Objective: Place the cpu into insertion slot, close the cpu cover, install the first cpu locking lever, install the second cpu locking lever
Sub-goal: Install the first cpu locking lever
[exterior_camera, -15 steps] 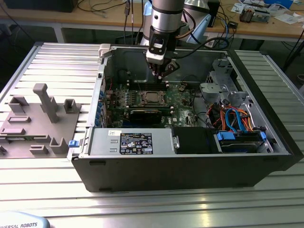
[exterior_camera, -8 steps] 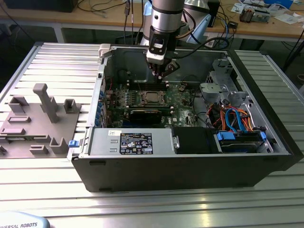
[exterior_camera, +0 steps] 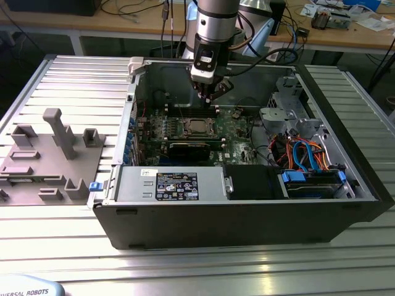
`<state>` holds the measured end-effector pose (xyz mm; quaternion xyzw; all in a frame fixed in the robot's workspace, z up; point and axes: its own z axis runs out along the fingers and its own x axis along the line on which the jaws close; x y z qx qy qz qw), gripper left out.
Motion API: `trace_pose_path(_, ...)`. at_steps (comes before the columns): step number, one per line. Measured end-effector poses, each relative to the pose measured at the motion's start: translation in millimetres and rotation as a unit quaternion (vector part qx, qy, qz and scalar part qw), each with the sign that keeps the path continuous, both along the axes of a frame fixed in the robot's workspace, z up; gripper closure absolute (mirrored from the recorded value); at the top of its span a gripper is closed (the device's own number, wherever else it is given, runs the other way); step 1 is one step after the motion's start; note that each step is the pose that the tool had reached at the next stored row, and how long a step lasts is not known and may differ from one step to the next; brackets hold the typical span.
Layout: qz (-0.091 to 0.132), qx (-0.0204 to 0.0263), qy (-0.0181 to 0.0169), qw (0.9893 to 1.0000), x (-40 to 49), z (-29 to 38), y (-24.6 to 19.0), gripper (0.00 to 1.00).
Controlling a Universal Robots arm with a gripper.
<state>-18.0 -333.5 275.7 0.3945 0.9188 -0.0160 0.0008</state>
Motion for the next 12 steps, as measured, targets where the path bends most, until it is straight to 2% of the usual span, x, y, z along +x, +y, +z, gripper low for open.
trace_pose_path(12, 0.007, 0.0000, 0.0000, 1.0000, 0.0, 0.0, 0.0, 0.89)
